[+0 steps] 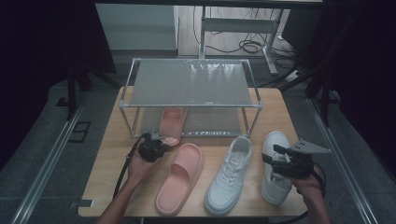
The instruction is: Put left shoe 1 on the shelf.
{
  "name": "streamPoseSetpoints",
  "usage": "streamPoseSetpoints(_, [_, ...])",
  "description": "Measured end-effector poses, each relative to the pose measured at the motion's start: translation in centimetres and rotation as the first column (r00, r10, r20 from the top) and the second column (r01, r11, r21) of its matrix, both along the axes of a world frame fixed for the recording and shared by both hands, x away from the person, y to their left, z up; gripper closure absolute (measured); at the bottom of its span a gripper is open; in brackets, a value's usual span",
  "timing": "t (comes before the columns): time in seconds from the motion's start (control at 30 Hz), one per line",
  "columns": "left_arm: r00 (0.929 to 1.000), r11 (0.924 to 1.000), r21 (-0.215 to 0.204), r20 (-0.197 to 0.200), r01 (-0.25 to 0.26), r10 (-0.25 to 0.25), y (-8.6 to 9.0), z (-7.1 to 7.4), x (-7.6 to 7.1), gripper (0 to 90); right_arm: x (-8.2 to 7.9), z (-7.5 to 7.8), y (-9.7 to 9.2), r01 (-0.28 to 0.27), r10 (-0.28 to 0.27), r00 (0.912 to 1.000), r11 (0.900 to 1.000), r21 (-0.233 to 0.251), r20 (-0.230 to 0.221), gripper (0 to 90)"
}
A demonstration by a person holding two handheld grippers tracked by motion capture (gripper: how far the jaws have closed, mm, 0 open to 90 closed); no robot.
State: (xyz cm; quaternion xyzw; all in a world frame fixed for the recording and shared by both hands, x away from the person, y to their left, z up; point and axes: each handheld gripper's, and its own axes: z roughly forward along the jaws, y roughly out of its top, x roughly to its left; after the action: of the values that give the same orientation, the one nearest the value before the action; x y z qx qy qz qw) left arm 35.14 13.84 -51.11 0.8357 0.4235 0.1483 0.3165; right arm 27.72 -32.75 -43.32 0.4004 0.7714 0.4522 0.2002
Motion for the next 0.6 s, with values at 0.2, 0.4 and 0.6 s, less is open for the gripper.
streamPoseSetpoints(0.2, [0.9999,0.9999,0.003,0.010,-0.011,0.011,-0.4,-0.2,1.0,90.0,0.0,0.0,0.0,0.001,-0.001,1.0000,1.0000,-0.001,-0.002,37.6])
streamPoseSetpoints(0.4, [0.9995,0.9997,0.006,0.023,-0.023,0.023,-1.1,-0.3,2.1,90.0,0.1,-0.1,0.0,0.000,0.000,1.0000,1.0000,-0.002,-0.003,37.5])
streamPoseSetpoints(0.6, [0.9990,0.9995,0.005,0.032,-0.031,0.031,-1.6,-0.5,2.9,90.0,0.1,-0.1,0.0,0.000,0.000,1.0000,1.0000,-0.004,-0.006,37.5])
